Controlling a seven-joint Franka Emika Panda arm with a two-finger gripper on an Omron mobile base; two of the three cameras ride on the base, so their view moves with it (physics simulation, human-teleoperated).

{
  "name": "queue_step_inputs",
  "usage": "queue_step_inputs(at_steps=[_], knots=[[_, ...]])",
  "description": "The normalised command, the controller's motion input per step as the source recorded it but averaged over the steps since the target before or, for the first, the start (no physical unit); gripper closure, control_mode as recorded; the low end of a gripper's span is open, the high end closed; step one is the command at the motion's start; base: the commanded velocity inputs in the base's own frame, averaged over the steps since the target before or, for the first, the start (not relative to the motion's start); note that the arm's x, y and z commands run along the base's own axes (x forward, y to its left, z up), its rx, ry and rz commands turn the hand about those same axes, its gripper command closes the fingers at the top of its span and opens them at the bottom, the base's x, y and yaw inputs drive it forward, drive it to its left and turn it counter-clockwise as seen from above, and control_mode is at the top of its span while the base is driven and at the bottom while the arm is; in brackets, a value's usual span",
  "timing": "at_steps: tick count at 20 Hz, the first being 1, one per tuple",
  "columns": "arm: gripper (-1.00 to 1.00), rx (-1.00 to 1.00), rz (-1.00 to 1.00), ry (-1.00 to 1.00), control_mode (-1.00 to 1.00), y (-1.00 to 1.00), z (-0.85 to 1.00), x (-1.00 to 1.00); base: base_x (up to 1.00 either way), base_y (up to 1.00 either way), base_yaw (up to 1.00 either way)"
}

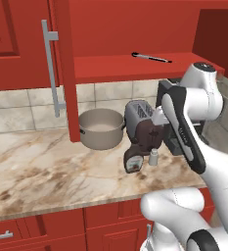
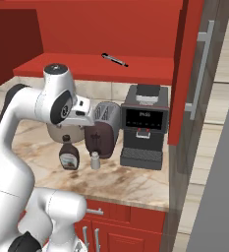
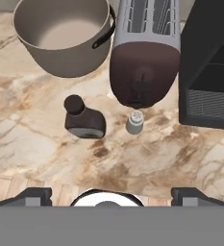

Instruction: Pick the shaker and syrup bottle from the counter and place them in the cabinet.

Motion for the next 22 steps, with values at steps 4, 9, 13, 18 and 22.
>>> queue_step_inputs(at_steps=[4, 9, 13, 18, 22], knots=[[-1.00, 0.00, 0.09, -0.07, -1.00, -0.09, -0.15, -0.21, 0.00, 0.00, 0.00], [-1.00, 0.00, 0.09, -0.11, -1.00, -0.06, -0.15, -0.17, 0.00, 0.00, 0.00], [-1.00, 0.00, 0.09, -0.11, -1.00, -0.03, -0.17, -0.12, 0.00, 0.00, 0.00], [-1.00, 0.00, 0.08, -0.09, -1.00, 0.00, -0.21, -0.04, 0.00, 0.00, 0.00], [-1.00, 0.00, 0.07, -0.07, -1.00, -0.03, -0.20, -0.01, 0.00, 0.00, 0.00]])
